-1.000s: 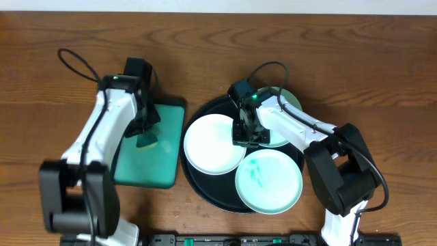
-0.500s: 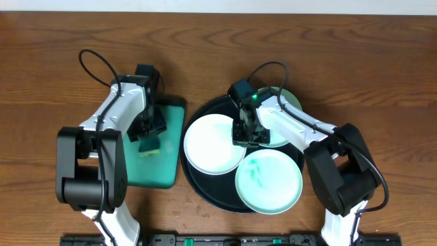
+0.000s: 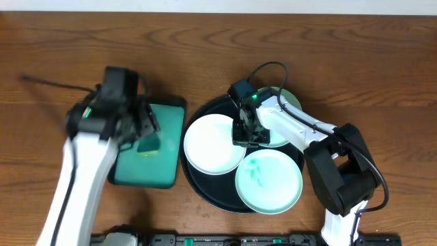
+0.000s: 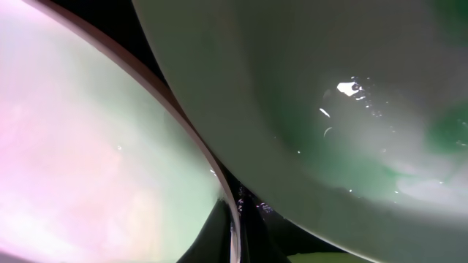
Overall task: Clean dirty plates on tray and stack at the side
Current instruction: 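Return the sponge to the teal tray with the left gripper, then lift the white plate with the right gripper and tilt it over the tray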
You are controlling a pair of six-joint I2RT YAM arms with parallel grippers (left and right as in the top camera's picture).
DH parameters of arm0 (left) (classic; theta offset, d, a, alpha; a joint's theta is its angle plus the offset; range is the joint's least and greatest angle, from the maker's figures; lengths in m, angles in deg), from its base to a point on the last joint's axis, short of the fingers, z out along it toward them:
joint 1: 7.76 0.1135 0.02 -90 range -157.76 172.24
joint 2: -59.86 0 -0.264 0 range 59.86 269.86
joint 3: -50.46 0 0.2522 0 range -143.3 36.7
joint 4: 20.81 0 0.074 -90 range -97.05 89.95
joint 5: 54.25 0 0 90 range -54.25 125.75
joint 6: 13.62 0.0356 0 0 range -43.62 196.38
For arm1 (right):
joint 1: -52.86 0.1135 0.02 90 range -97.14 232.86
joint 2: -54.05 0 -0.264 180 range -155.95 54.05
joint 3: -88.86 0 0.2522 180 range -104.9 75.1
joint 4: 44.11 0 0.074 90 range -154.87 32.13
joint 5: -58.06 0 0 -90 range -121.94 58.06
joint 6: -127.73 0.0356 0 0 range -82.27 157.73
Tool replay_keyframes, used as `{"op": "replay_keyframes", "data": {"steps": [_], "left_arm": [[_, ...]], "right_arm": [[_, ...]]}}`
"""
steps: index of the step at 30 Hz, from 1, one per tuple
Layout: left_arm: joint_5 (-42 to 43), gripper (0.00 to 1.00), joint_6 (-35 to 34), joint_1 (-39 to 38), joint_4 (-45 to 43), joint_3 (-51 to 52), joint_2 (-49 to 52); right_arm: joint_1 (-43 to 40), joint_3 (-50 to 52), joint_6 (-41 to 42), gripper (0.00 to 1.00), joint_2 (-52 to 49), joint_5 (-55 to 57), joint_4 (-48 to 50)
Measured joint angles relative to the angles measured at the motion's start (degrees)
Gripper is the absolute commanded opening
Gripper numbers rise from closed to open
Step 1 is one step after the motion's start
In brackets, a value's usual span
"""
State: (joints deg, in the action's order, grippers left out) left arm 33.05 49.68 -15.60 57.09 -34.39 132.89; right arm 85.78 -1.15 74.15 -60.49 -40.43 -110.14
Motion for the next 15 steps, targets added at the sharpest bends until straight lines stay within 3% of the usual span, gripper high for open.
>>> {"op": "replay_keyframes", "data": {"steps": [7,15], "left_arm": [[0.0,0.79,0.0,-0.8,3.1,0.0,-13.8],[0.0,0.79,0.0,-0.8,3.6,0.0,-14.5]], "right_arm": [[0.0,0.3,0.0,0.02,4.6,0.7,0.0],[-0.5,0.3,0.4,0.01,19.4,-0.4,-6.0]]}}
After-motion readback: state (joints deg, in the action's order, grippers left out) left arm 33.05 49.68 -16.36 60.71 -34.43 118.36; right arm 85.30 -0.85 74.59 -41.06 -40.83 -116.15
